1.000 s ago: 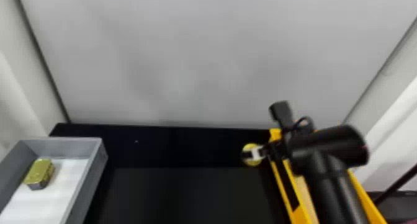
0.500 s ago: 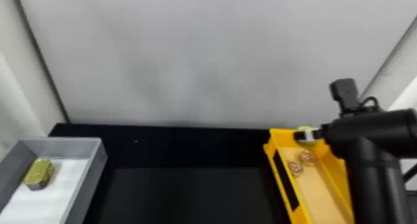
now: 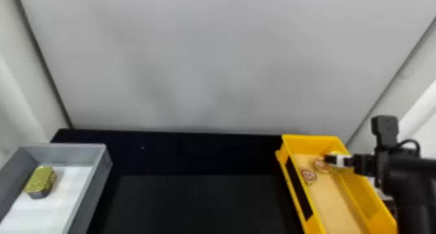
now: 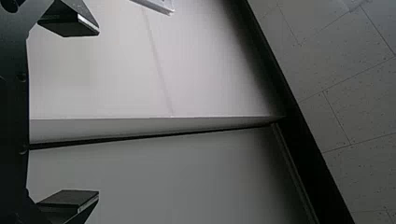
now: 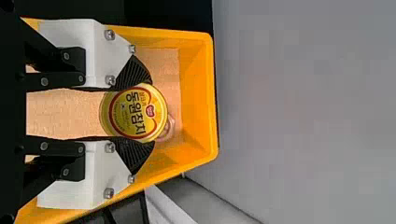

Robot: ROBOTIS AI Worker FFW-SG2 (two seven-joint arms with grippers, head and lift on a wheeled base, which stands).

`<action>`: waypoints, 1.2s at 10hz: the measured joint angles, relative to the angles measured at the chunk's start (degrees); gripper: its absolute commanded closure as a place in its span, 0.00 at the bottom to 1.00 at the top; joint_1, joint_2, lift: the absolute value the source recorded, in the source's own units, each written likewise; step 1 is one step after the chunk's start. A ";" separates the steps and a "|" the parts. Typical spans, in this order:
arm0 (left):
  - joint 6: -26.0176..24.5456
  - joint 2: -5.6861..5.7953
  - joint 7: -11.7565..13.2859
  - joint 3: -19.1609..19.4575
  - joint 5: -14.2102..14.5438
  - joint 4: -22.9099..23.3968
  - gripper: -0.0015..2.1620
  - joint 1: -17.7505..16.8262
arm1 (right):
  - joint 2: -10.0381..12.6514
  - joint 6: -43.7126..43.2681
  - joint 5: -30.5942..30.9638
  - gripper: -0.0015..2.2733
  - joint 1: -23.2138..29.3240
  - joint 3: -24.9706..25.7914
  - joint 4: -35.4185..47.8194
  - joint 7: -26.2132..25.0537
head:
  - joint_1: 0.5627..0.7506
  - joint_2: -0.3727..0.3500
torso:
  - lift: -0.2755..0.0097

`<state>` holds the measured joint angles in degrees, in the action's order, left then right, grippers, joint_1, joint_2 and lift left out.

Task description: Pick up the round yellow can and place it in the yellow rectangular box

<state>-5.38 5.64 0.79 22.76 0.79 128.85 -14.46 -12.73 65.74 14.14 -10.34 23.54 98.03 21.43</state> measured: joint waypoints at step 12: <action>0.00 -0.09 0.09 0.88 0.20 0.34 0.03 0.49 | -5.76 -12.61 -36.51 0.33 8.44 -3.27 -13.65 -22.52 | 0.49 0.29 | 0.94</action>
<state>-5.39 5.55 0.88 23.64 0.99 129.19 -13.97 -18.49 53.13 -22.37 -1.90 20.28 84.38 -1.09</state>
